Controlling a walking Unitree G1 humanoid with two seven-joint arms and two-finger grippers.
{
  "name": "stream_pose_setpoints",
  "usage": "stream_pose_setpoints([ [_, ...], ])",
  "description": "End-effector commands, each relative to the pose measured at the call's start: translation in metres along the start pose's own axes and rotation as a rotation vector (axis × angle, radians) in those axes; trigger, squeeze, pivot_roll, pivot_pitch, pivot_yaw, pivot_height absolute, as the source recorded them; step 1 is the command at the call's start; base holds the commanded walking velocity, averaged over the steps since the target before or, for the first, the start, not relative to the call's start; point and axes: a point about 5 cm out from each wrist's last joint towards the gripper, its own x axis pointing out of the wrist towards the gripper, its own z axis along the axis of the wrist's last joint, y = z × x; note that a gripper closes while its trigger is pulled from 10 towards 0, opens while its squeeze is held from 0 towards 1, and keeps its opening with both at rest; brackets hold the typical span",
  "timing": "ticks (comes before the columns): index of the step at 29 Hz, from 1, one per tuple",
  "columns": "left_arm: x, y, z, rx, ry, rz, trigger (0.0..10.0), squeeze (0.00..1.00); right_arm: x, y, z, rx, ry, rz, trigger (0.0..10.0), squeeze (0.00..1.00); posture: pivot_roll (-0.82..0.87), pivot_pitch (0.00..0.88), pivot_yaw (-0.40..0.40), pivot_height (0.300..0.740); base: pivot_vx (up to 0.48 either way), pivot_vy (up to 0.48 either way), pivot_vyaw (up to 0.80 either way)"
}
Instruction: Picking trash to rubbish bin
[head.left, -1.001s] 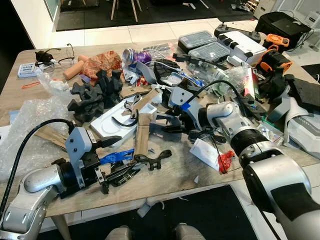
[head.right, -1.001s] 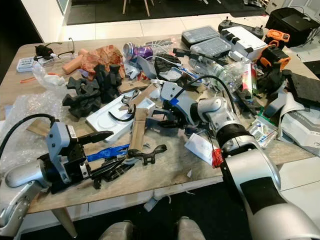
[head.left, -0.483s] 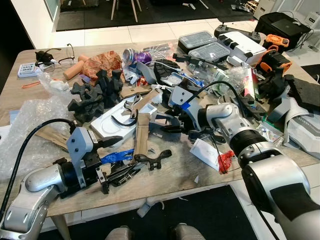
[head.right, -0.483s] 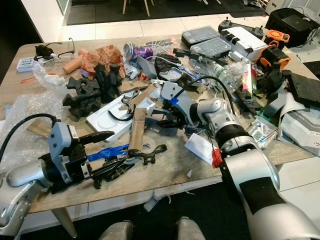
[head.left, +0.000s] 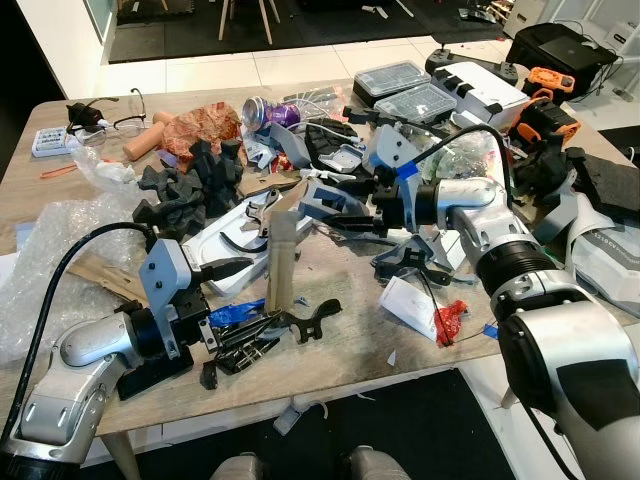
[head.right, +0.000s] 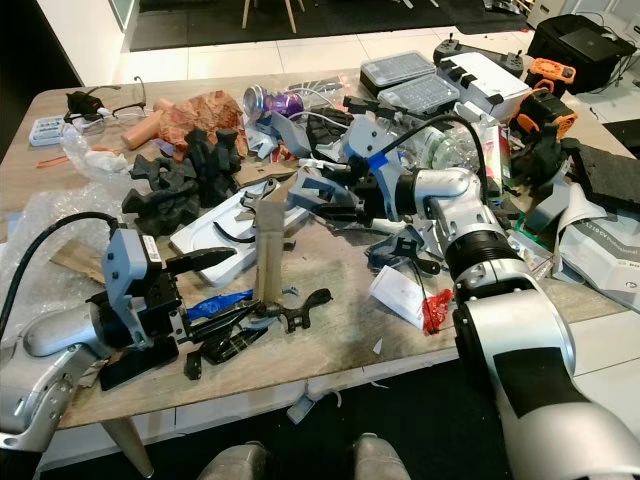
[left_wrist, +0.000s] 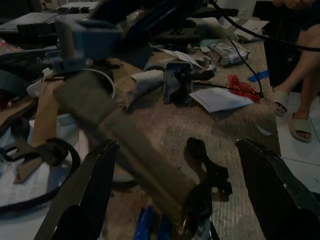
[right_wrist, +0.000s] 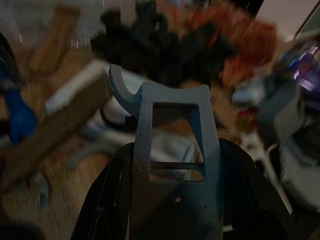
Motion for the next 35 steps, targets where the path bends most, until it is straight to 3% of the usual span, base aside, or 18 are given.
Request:
stream_pose_setpoints([
  [1,0.004,-0.002,-0.002,-0.006,-0.009,-0.022,10.0,0.0,-0.002,0.0,0.001,0.016,-0.036,-0.011,10.0,0.0,0.04,0.015,0.005,0.74,0.0,0.0,0.0],
  [18,0.015,0.005,0.012,-0.014,-0.138,-0.002,10.0,0.0,-0.013,0.005,0.018,0.207,-0.389,-0.126,10.0,0.0,0.03,0.0,0.002,0.74,0.0,0.0,0.0],
  [28,0.021,0.007,0.014,-0.038,-0.211,0.035,10.0,0.0,-0.016,0.011,0.019,0.293,-0.507,-0.213,10.0,0.0,0.01,0.0,-0.01,0.74,0.0,0.0,0.0],
  [35,0.026,0.006,0.015,-0.053,-0.245,0.04,10.0,0.0,-0.009,0.037,0.003,0.412,-0.554,-0.26,10.0,0.0,0.01,0.0,-0.015,0.74,0.0,0.0,0.0],
])
